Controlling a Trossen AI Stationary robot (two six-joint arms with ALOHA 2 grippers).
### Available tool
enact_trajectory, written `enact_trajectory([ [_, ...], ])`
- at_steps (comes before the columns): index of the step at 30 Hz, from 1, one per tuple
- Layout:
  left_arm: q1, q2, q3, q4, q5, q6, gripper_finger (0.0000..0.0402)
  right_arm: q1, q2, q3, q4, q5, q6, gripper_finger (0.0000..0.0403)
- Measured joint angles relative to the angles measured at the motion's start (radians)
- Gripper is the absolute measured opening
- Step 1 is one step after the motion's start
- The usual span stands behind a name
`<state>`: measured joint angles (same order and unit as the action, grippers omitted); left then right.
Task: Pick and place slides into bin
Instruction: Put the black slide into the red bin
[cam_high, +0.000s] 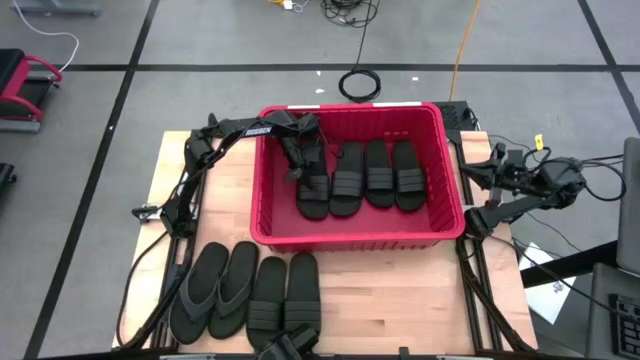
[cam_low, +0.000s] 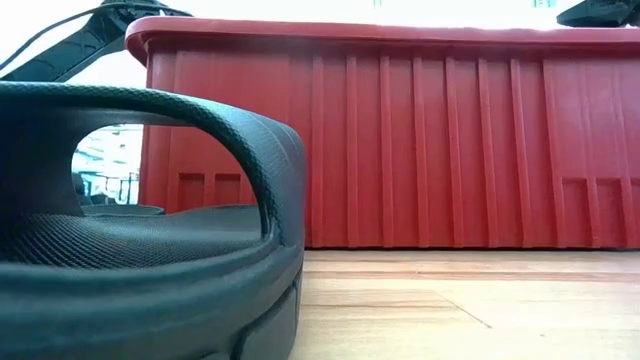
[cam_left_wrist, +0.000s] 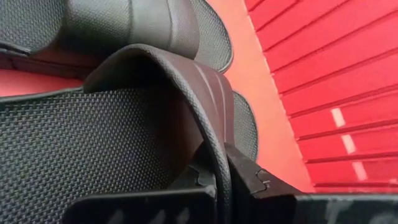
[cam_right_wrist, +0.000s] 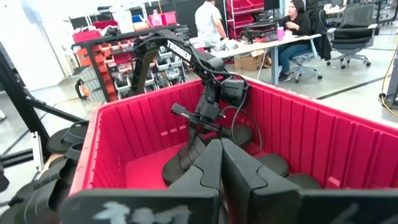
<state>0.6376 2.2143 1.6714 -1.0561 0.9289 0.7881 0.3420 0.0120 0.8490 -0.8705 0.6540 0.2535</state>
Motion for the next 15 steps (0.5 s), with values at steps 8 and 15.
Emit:
enact_trajectory([
  [8, 0.000, 0.000, 0.006, -0.003, 0.007, -0.046, 0.0001, 0.000, 0.000, 0.000, 0.021, 0.000, 0.000, 0.0000],
  [15, -0.011, -0.002, 0.079, -0.077, -0.040, 0.014, 0.0001, 0.000, 0.000, 0.000, 0.023, 0.003, 0.000, 0.0000],
])
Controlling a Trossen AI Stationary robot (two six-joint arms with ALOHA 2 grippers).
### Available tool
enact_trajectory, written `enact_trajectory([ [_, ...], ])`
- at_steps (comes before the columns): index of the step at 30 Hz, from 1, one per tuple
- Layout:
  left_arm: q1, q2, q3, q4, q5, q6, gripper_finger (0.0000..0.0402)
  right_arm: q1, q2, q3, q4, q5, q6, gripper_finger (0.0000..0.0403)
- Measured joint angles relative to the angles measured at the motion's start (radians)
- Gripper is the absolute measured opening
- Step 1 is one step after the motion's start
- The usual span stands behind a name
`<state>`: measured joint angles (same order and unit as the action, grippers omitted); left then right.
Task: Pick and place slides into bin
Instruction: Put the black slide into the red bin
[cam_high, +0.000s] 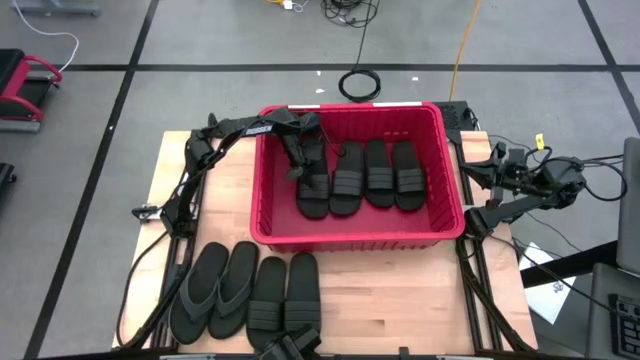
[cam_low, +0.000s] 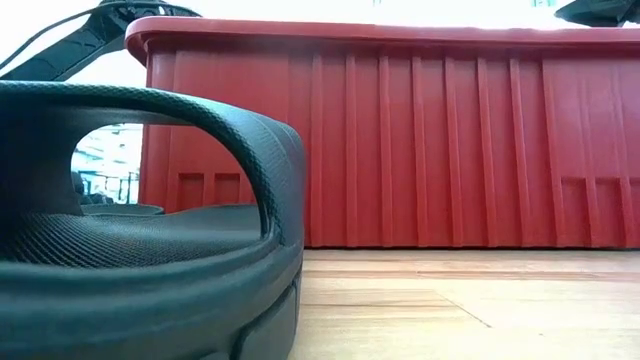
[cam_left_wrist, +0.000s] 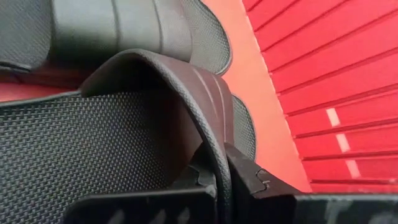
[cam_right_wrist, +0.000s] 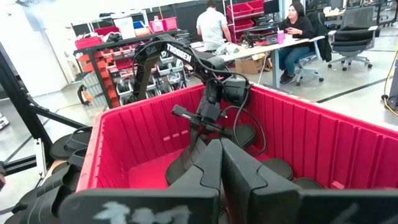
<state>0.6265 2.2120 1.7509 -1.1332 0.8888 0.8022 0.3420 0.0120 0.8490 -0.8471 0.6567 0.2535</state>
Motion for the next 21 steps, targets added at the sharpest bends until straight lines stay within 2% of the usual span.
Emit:
enact_trajectory([
  [7, 0.001, -0.003, 0.086, -0.115, -0.003, 0.046, 0.0001, 0.000, 0.000, 0.000, 0.001, 0.002, -0.003, 0.0000],
  [21, -0.004, -0.002, 0.086, -0.122, 0.003, 0.054, 0.0001, 0.000, 0.000, 0.000, -0.002, 0.002, -0.004, 0.0000],
])
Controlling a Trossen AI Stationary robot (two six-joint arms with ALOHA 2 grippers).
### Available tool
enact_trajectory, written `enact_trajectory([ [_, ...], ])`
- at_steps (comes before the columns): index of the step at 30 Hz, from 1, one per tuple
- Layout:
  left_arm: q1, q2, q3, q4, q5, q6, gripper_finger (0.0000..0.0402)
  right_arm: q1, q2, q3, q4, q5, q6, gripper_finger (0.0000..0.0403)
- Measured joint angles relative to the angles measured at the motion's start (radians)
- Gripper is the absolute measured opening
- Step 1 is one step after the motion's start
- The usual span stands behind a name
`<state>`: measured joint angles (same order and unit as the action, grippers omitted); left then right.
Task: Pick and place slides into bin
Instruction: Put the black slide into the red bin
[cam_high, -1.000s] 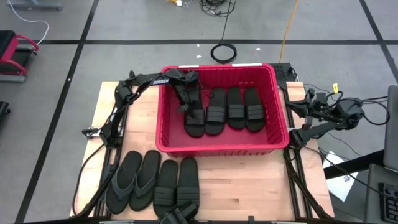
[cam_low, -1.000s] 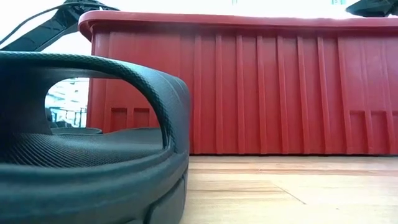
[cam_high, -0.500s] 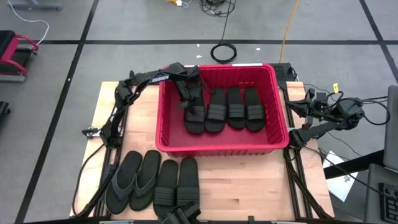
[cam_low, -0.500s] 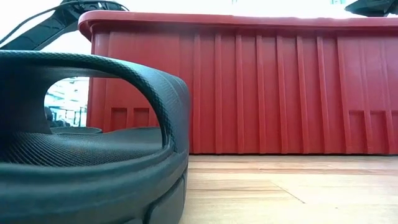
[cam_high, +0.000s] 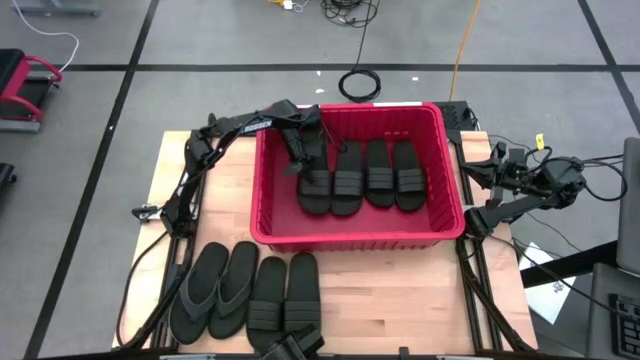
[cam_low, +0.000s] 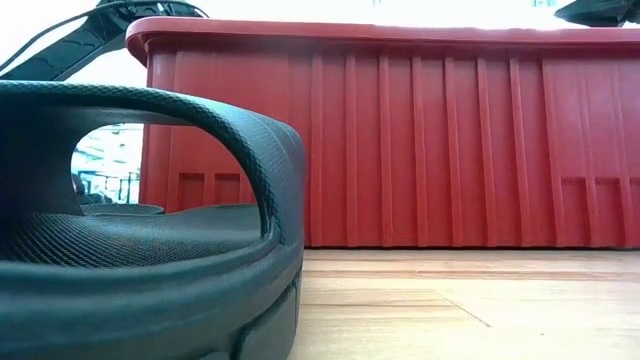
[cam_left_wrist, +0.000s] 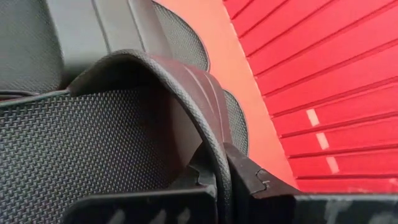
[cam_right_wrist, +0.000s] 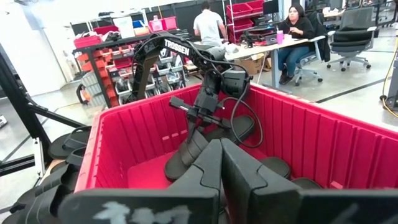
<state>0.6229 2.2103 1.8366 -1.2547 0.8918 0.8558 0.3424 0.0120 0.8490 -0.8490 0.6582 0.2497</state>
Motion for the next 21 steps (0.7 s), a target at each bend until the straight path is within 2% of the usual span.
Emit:
enact_trajectory([
  [5, -0.004, 0.002, 0.000, -0.035, 0.057, 0.004, 0.0001, 0.000, 0.000, 0.000, 0.000, 0.000, 0.000, 0.0000],
  [14, -0.026, 0.051, -0.002, -0.026, 0.069, -0.006, 0.0001, 0.000, 0.000, 0.000, 0.000, 0.000, 0.000, 0.0000],
  [19, -0.030, 0.055, -0.002, -0.025, 0.040, 0.018, 0.0001, 0.000, 0.000, 0.000, 0.002, 0.000, 0.000, 0.0000],
  [21, -0.029, 0.056, -0.002, -0.019, -0.008, 0.026, 0.0001, 0.000, 0.000, 0.000, 0.002, -0.001, 0.000, 0.0000],
])
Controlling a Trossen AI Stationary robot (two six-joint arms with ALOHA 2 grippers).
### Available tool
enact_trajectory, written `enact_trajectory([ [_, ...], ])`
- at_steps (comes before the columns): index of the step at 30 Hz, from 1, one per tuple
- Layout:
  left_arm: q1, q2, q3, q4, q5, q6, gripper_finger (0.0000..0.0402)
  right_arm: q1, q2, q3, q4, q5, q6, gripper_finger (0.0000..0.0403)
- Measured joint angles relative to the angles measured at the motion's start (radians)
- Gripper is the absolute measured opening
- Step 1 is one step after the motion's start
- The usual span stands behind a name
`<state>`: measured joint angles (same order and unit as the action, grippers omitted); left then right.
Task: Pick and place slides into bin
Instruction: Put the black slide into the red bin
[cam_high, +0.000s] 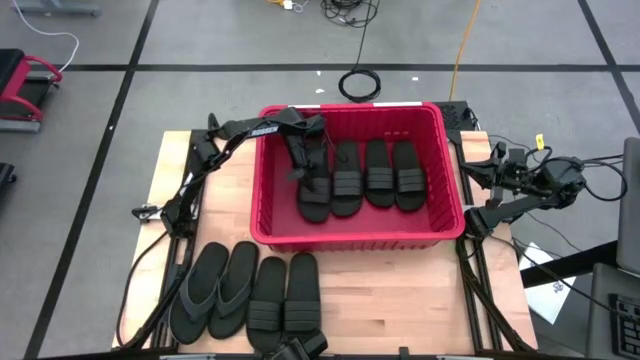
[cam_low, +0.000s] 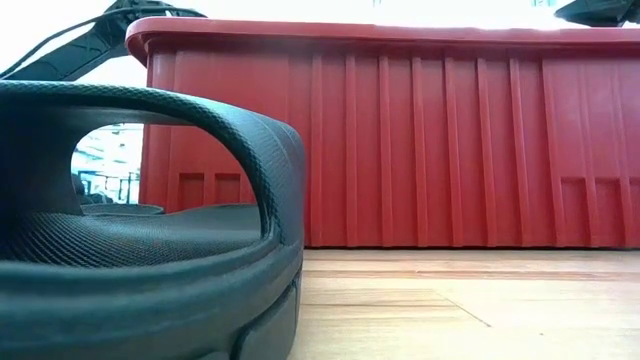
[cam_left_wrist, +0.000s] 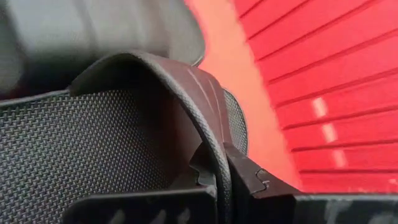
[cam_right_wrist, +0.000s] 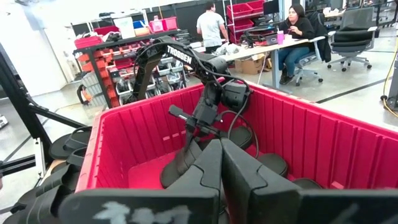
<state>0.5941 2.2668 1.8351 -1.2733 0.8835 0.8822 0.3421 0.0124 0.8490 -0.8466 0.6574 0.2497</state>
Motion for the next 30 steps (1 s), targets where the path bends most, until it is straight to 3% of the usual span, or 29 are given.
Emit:
enact_trajectory([
  [13, -0.007, 0.001, 0.000, 0.064, -0.140, 0.004, 0.0001, 0.000, 0.000, 0.000, 0.005, -0.004, 0.018, 0.0000],
  [26, 0.027, 0.002, -0.001, -0.004, 0.009, -0.026, 0.0001, 0.000, 0.000, 0.000, 0.005, -0.004, 0.024, 0.0000],
  [30, 0.026, 0.004, -0.001, -0.006, 0.001, -0.008, 0.0001, 0.000, 0.000, 0.000, 0.005, -0.004, 0.023, 0.0000],
])
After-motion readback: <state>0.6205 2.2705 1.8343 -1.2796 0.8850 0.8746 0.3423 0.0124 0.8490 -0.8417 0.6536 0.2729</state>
